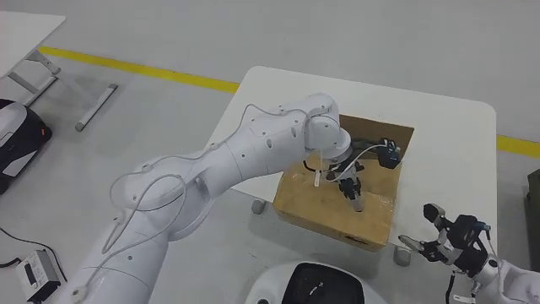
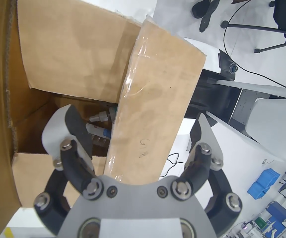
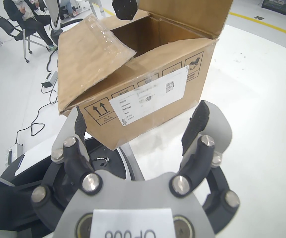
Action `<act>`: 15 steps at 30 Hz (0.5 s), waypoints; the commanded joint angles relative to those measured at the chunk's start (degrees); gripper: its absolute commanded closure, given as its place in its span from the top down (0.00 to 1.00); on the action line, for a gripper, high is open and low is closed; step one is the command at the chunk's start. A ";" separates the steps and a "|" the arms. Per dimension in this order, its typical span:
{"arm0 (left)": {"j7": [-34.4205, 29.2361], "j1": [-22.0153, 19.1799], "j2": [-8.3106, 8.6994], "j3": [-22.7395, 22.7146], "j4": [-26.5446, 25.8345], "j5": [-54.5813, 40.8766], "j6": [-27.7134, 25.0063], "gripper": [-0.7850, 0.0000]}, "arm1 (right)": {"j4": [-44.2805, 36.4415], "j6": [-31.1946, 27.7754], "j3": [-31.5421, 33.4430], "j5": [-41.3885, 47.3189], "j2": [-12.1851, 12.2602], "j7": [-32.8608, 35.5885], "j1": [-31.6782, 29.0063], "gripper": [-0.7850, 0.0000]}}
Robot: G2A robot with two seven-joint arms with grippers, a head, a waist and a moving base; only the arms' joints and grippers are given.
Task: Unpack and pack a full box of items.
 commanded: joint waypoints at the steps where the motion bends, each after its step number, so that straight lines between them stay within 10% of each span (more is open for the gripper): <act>1: -0.43 -0.28 -0.06 0.78 0.50 -0.55 0.44 1.00 | 0.45 0.23 -0.47 -1.70 0.00 -1.65 -0.51 1.00; 7: -0.56 -1.53 -0.47 2.01 0.52 -2.00 0.57 1.00 | -0.47 -0.87 1.14 -6.27 0.75 -6.04 -4.82 1.00; 13: 0.26 -1.30 -0.60 2.01 0.49 -1.87 -0.25 1.00 | -3.32 -3.48 3.46 -7.68 1.62 -8.11 -9.01 0.00; 15: 0.41 -1.16 -0.62 2.01 0.46 -1.74 -0.40 1.00 | -4.87 -3.48 3.28 -8.51 1.88 -8.14 -10.11 0.00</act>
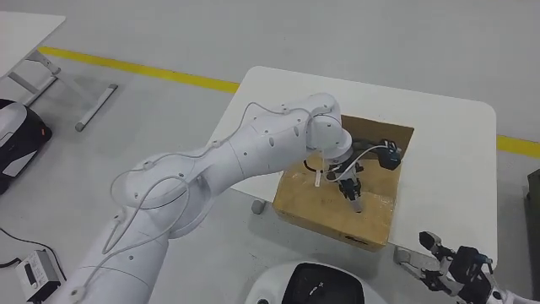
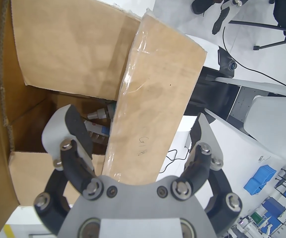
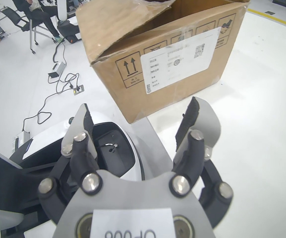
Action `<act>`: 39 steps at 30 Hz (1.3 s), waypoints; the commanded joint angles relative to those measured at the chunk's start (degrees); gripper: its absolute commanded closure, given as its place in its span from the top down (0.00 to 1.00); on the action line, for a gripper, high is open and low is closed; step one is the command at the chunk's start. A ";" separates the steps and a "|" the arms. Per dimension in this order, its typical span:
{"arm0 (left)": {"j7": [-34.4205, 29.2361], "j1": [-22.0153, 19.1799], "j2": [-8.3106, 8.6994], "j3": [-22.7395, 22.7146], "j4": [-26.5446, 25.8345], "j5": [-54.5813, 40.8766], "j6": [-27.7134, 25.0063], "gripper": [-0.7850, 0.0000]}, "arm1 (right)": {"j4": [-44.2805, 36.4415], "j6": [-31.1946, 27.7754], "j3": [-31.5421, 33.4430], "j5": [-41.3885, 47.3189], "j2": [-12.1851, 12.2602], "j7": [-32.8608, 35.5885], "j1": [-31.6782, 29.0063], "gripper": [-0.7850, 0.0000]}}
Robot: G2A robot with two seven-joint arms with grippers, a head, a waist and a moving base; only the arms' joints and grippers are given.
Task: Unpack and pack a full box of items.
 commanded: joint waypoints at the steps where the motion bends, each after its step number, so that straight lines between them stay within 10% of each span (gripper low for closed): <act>1: 0.08 0.12 0.00 0.00 -0.08 0.15 -0.07 1.00 | -1.45 0.04 -0.49 -0.74 0.27 -0.05 -1.00 0.00; 18: -0.05 -0.28 1.03 0.00 -0.41 -0.60 0.05 1.00 | -1.36 0.04 -9.38 -2.54 3.69 -1.54 0.39 0.00; 39: -0.24 0.52 1.22 -1.28 0.46 -1.02 0.24 1.00 | 5.95 10.23 -17.41 1.94 0.85 -1.94 9.76 0.00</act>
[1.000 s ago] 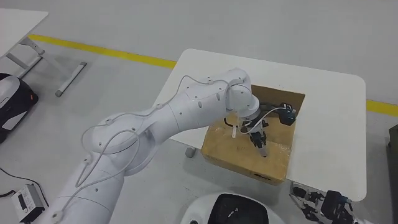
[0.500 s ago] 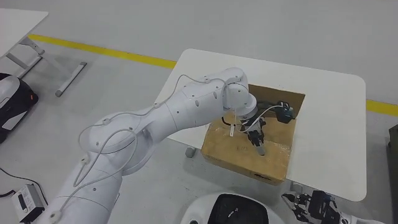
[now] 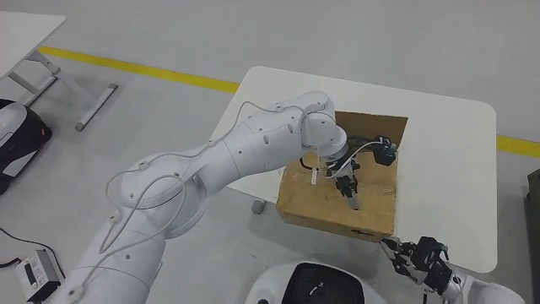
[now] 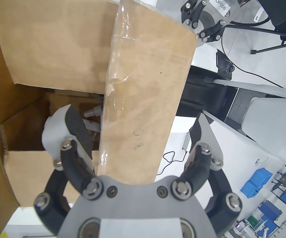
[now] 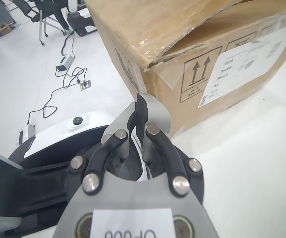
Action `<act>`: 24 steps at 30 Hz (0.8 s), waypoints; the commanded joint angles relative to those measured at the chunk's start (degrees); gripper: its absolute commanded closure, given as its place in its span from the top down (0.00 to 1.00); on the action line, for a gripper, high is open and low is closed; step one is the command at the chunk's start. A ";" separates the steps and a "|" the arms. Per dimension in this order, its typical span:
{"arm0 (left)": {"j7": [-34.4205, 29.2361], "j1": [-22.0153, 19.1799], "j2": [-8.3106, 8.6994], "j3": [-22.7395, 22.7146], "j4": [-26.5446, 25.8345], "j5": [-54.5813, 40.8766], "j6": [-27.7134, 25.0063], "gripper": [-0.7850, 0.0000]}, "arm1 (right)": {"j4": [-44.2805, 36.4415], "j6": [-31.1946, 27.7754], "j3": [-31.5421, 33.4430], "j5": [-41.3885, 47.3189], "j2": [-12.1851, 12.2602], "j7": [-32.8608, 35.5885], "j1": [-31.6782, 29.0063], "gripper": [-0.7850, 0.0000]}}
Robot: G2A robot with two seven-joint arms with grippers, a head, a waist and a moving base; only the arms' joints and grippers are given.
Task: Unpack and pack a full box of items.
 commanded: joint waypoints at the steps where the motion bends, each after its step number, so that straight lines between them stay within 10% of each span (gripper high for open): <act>1: 0.09 0.21 -0.16 -0.25 0.74 -0.27 -0.08 1.00 | 0.15 0.44 -0.25 0.29 -0.15 -0.19 0.41 0.00; 24: -0.48 0.34 -6.92 1.16 11.58 -2.41 0.48 1.00 | 0.65 0.50 -0.71 -1.90 -0.23 -2.05 -0.16 0.00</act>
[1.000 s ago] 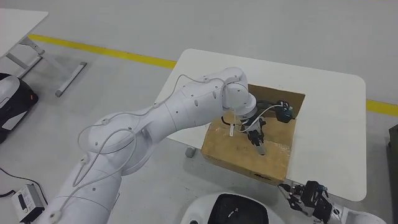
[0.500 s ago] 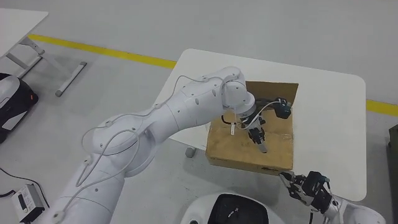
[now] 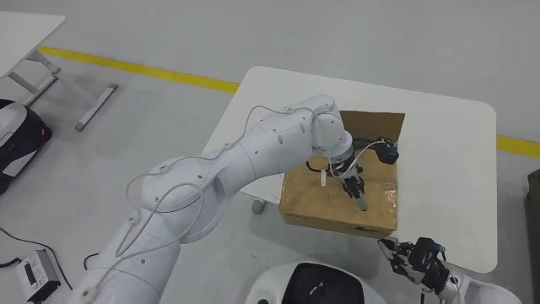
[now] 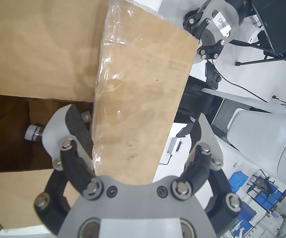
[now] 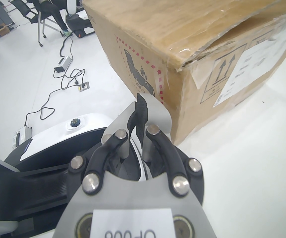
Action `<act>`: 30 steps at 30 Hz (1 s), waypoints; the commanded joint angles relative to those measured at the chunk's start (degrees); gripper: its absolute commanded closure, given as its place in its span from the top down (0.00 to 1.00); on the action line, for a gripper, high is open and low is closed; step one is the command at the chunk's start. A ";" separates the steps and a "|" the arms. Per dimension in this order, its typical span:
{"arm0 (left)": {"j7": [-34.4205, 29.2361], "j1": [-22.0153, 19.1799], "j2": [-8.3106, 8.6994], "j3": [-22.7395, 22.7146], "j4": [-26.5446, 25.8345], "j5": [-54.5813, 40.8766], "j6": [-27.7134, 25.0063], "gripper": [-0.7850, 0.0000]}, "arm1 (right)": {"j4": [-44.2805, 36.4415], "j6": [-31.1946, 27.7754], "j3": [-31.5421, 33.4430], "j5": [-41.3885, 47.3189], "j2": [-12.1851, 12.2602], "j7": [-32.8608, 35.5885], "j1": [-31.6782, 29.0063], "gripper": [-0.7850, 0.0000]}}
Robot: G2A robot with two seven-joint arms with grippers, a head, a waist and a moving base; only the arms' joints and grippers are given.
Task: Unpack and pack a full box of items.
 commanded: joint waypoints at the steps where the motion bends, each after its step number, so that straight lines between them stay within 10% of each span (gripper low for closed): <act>1: 0.34 -0.30 -0.52 0.00 1.17 0.41 -0.33 1.00 | -0.09 0.23 0.06 0.02 0.00 -0.08 -0.12 0.00; 21: 0.40 1.18 -3.65 0.00 4.40 3.20 -0.41 1.00 | -0.26 1.22 -0.53 1.40 -0.41 1.38 0.36 0.00; 27: 0.97 0.86 -3.46 0.00 3.92 3.21 -0.99 0.09 | -0.19 1.55 -0.88 1.88 -0.63 1.61 0.88 0.00; 30: 1.29 0.77 -3.17 0.00 3.59 2.93 -1.30 0.00 | -0.08 1.69 -0.91 2.15 -0.71 1.52 1.08 0.00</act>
